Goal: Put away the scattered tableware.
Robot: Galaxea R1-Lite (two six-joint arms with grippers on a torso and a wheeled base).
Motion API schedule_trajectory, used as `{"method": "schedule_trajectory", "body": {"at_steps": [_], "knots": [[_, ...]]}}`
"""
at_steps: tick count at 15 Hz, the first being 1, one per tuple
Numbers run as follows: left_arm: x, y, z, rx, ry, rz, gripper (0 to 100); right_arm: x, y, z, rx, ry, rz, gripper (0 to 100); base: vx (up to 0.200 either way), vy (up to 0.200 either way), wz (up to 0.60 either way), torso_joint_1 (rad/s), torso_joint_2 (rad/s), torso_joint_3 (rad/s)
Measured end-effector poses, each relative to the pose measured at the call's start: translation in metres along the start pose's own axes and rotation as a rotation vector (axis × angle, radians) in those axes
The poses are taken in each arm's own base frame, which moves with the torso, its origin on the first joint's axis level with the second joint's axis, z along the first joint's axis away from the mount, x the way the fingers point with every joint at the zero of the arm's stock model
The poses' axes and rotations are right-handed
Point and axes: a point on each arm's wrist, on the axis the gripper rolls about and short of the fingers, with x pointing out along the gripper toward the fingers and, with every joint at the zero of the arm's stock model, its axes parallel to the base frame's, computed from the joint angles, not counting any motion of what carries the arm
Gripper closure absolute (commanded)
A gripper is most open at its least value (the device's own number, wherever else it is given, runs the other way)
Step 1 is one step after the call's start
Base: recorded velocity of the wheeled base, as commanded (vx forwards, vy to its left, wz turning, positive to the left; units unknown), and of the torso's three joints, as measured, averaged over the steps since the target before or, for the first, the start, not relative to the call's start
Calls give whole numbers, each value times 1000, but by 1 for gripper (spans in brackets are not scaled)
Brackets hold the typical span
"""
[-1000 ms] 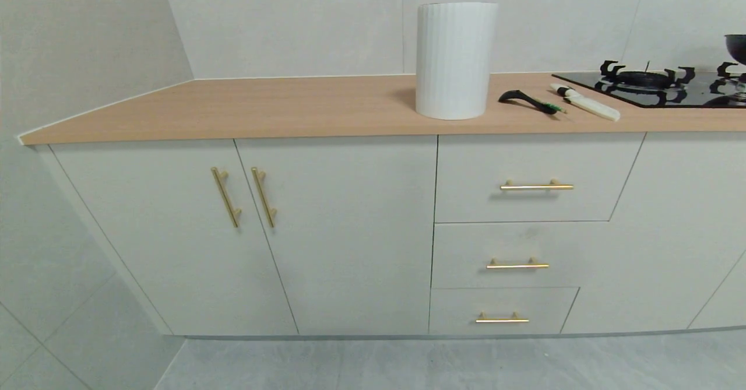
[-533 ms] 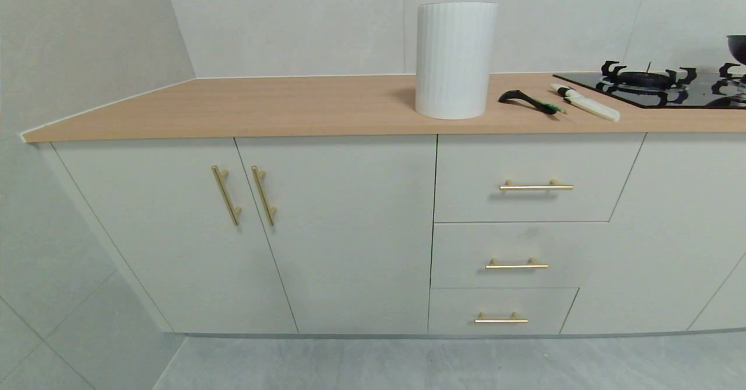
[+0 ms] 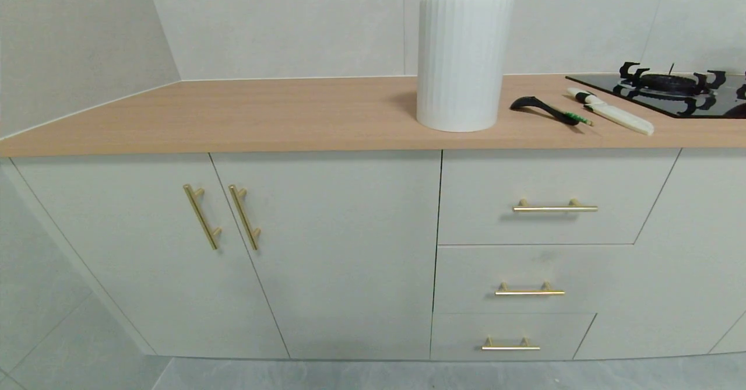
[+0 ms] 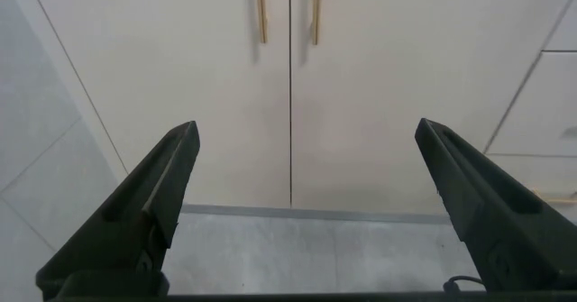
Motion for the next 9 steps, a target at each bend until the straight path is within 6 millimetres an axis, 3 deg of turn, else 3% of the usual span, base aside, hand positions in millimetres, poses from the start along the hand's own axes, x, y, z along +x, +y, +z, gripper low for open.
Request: {"method": "schedule_trajectory", "body": {"at_steps": [9], "knots": [[0, 0, 0, 0, 0, 0, 0, 0, 0, 0, -11, 0, 4, 0, 0, 0, 0, 0, 0, 0]]}}
